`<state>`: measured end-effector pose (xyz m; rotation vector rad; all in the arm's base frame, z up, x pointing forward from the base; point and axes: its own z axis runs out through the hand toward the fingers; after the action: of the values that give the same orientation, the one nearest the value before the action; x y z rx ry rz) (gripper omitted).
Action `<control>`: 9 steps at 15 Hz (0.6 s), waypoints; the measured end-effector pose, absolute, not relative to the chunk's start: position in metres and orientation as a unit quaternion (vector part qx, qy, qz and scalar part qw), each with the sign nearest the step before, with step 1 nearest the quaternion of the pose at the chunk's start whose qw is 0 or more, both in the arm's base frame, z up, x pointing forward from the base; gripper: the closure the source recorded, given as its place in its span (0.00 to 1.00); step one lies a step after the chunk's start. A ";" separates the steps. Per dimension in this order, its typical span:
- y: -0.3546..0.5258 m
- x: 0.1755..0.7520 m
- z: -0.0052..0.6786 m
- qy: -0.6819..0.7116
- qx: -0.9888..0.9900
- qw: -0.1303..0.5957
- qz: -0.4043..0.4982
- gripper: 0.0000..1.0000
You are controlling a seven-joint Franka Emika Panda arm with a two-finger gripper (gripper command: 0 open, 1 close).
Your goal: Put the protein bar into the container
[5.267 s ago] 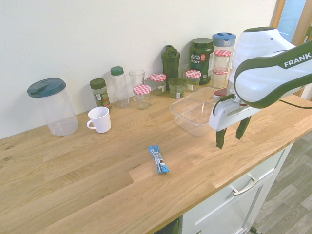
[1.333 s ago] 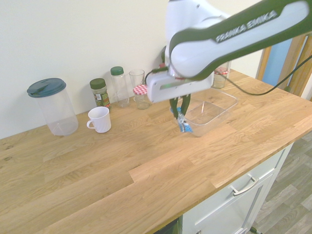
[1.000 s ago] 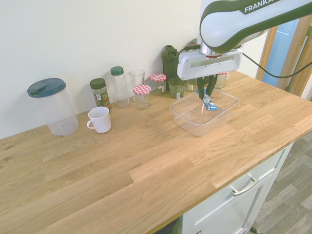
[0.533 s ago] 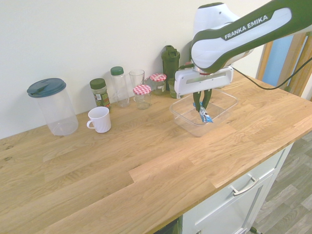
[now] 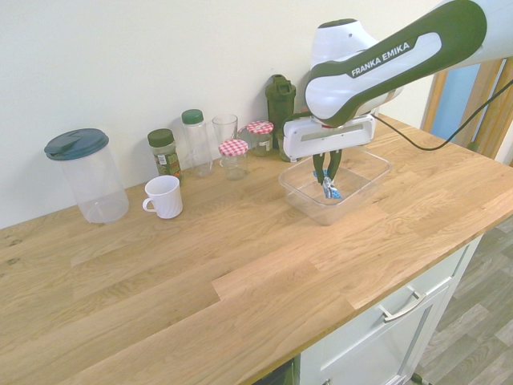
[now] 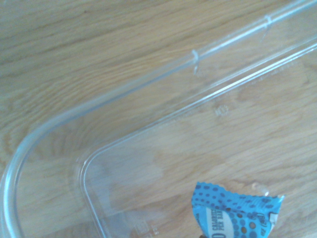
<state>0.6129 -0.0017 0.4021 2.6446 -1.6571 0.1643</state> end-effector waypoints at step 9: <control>-0.019 0.629 0.392 -0.543 0.839 0.024 0.037 0.00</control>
<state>0.6291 -0.0190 0.3919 2.5955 -1.6790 0.1147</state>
